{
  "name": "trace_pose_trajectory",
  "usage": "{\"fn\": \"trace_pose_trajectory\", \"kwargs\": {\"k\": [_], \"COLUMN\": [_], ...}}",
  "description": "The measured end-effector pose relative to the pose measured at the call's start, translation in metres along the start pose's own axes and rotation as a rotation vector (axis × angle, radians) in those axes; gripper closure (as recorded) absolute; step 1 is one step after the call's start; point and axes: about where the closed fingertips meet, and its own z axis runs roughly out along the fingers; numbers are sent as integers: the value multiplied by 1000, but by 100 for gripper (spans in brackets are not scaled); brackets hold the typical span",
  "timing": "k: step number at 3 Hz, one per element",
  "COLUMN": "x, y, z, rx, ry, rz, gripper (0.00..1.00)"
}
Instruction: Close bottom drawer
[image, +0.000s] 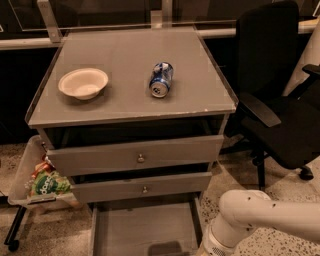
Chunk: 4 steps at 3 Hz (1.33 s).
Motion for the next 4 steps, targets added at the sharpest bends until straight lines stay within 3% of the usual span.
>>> {"fn": "trace_pose_trajectory", "kwargs": {"k": [1,2,4], "x": [12,37,63], "y": [-7,-29,-56], "z": [34,94,180], "rx": [-41,-76,-140], "ry": [-11,-17,-10], "rz": [48,169,308], "gripper": [100,100,100]}}
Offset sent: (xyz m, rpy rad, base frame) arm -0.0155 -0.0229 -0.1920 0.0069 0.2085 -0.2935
